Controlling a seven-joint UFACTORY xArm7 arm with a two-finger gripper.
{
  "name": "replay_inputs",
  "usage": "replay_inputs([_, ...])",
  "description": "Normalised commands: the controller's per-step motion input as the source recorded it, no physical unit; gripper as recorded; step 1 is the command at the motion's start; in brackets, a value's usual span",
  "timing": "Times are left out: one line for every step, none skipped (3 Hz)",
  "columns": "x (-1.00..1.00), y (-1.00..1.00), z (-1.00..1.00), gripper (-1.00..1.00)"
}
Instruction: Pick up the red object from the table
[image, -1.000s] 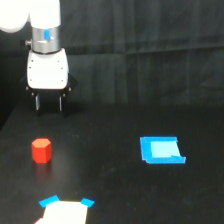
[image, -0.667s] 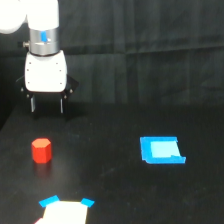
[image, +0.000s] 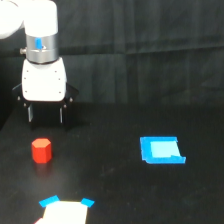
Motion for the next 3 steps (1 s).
replay_inputs([0.20, -1.00, 0.20, 0.09])
replay_inputs([0.38, -0.93, 0.11, 1.00])
replay_inputs([0.22, -1.00, -0.33, 0.48])
